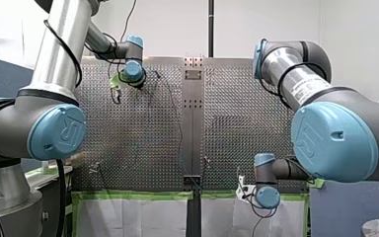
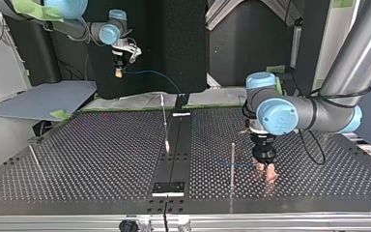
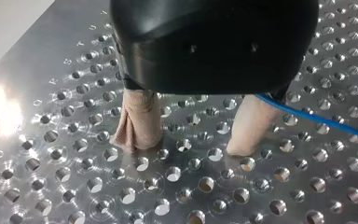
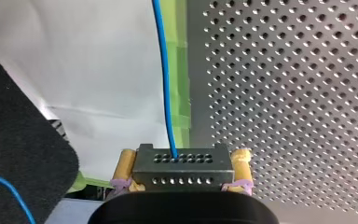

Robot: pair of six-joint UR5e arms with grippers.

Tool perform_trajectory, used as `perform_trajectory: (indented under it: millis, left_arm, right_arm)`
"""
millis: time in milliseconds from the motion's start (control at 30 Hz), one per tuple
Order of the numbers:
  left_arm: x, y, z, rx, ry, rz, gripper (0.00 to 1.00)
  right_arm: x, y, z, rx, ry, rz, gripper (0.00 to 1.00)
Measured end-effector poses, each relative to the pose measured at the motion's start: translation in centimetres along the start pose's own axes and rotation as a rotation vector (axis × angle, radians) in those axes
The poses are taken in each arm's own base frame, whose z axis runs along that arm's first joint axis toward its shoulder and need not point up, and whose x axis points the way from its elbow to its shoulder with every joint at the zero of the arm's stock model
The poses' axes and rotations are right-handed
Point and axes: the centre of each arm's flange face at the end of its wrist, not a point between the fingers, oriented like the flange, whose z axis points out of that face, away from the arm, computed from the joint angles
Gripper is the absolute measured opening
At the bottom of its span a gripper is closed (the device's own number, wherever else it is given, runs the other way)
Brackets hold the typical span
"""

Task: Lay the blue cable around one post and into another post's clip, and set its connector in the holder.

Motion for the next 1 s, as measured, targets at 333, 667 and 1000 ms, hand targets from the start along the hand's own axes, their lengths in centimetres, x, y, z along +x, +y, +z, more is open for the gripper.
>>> perform_trajectory:
  millis: [333,667,1000]
  left_arm:
    - [-0.2,0.4,0.2,-0.005,-0.002,-0.001,1.00]
    - [-0.2,0.6,0.3,-0.003,-0.001,-0.001,1.00]
    - [-0.2,0.6,0.4,-0.003,-0.001,-0.003,1.00]
  right_arm:
    - [3.3,0.6,-1.4,0.023,0.078,0.028,0.03]
    - [8.4,-0.6,-0.8,0.115,0.213,0.045,0.03]
    - [13.8,-1.2,-0.7,0.187,0.297,0.044,0.03]
